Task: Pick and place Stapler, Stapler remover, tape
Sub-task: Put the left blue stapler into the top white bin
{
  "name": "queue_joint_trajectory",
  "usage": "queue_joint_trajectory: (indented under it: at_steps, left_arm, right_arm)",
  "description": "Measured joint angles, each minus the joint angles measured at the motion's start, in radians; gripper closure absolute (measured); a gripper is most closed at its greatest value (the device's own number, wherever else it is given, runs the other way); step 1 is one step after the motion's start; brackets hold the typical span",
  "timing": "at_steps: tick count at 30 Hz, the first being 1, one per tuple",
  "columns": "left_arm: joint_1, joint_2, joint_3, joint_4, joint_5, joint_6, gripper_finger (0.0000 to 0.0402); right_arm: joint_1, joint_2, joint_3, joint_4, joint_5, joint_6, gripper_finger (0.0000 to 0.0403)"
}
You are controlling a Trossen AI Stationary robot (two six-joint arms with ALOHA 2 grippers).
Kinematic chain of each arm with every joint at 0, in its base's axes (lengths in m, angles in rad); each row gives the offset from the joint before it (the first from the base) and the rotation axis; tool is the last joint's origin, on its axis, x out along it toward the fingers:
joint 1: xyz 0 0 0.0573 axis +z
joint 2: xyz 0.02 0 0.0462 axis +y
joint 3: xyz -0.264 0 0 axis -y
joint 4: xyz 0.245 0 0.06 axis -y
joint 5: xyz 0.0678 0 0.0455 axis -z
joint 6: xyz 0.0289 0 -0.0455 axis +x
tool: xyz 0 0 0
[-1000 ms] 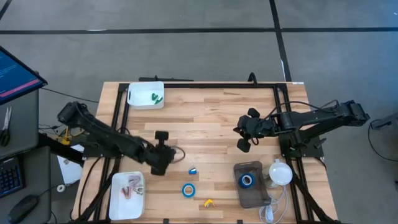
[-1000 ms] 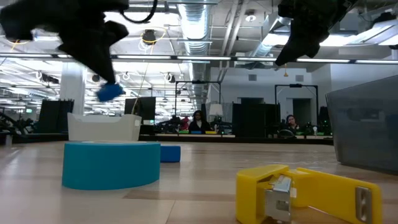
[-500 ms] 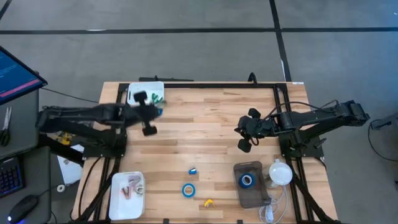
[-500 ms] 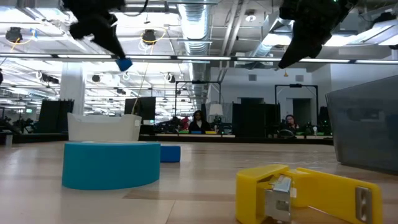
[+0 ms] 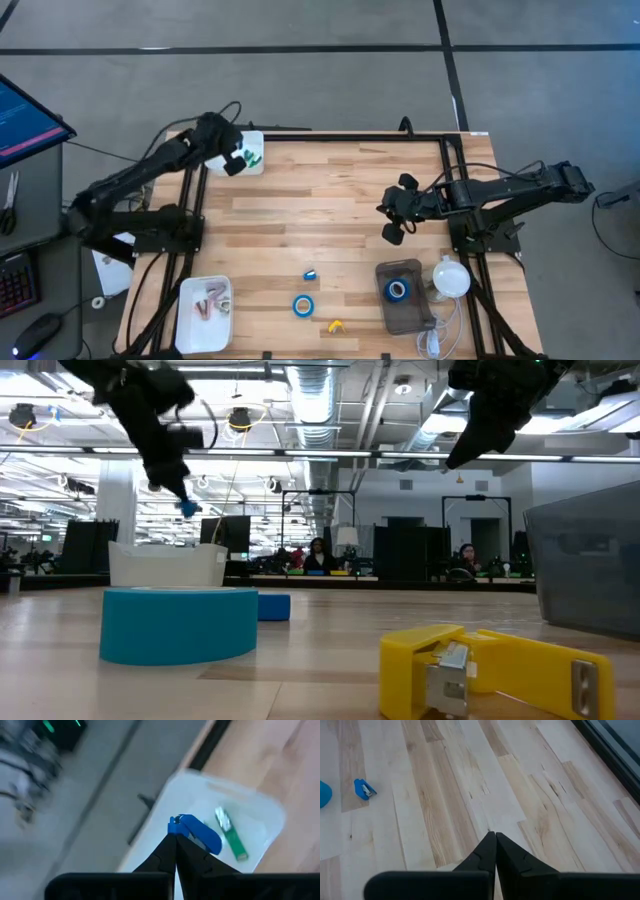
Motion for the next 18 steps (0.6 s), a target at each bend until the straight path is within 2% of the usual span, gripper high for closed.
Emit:
queue_joint_trajectory:
  at_steps: [5,18]
  left_arm:
    - [0.122,0.127,-0.010,0.006,0.095,0.001,0.0401]
    - [0.136,0.319,-0.010,0.062,0.105,0.050,0.0400]
  right_arm:
    - [0.000,0.000,0.000,0.000,0.000,0.000,0.0403]
    - [0.000,0.000,0.000,0.000,0.000,-0.027,0.0403]
